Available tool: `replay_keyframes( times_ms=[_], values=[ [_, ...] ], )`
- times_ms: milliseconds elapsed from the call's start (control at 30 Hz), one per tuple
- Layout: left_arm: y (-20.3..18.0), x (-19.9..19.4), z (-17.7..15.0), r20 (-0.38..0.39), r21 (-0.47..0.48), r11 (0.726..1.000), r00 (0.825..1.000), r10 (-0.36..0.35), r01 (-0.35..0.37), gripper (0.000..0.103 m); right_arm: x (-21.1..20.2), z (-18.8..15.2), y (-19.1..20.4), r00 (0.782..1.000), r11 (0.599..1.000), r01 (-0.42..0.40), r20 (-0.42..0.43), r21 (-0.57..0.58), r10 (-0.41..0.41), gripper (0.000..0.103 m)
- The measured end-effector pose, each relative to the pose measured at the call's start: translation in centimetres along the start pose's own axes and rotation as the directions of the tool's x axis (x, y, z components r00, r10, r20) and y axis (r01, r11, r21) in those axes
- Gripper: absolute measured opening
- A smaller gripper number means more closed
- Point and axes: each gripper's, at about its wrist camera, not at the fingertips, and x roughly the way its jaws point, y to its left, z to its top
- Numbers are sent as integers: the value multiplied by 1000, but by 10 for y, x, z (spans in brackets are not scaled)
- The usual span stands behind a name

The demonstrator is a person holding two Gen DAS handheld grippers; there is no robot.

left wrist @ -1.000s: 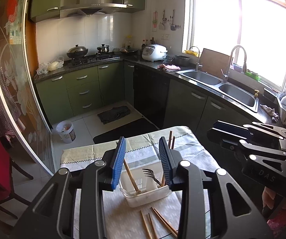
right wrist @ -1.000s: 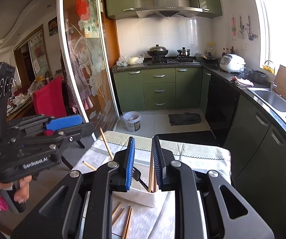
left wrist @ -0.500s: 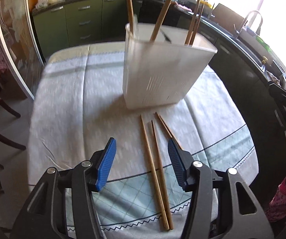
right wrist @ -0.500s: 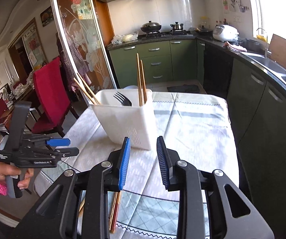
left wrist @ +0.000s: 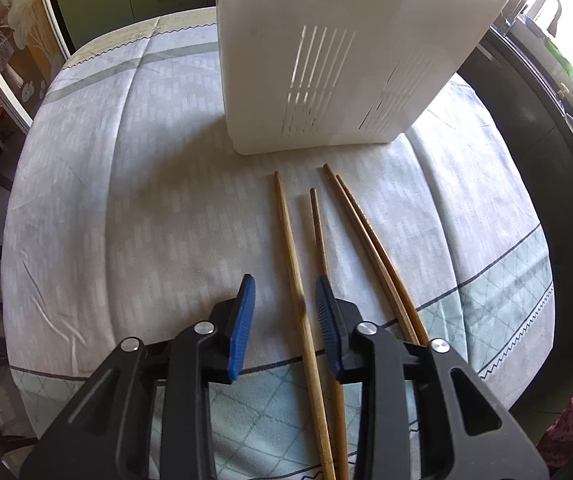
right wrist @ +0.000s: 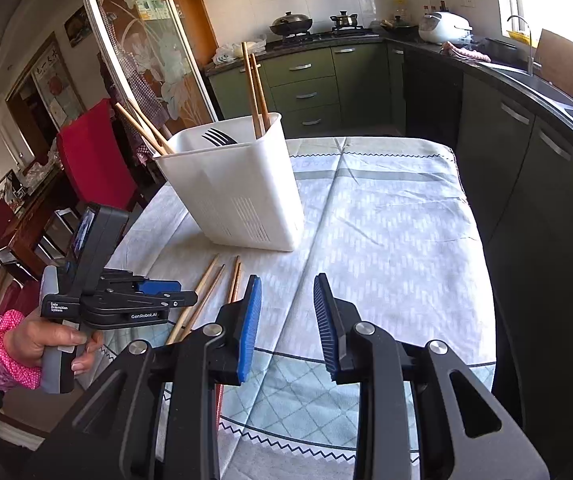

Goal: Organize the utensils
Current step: 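Grasp a wooden chopstick with the left tool while the right tool grasps another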

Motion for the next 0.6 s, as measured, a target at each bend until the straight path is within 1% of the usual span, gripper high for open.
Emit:
replay_keyframes(
  times_ms=[67,167,200,233,333,433,500,600],
  values=[
    [-5,2,0,-6,24,999,1000,29,-29,18,2,0,1,1000,1000,-6,-6,-2,6,28],
    [-9,3,1,-21,49,998,999,48,-47,16,10,3,7,1000,1000,-13,-26,-14,12,28],
    [-9,3,2,-26,52,997,998,50,-48,12,14,3,10,999,1000,-15,-38,-22,14,31],
    [-9,3,3,-30,56,997,998,50,-49,10,21,4,14,998,999,-17,-55,-34,15,32],
    [-4,2,2,-35,65,997,998,52,-50,9,46,-1,28,993,997,-33,-118,-66,26,32],
    [9,-2,0,-33,48,998,998,45,-43,8,81,-8,38,979,996,-53,-198,-78,37,32],
    [18,-8,-2,-18,32,999,999,38,-37,8,105,-12,43,965,995,-75,-258,-73,54,32],
    [30,-18,-3,11,23,999,999,39,-39,8,131,-14,50,949,994,-74,-312,-78,46,31]
  ],
)
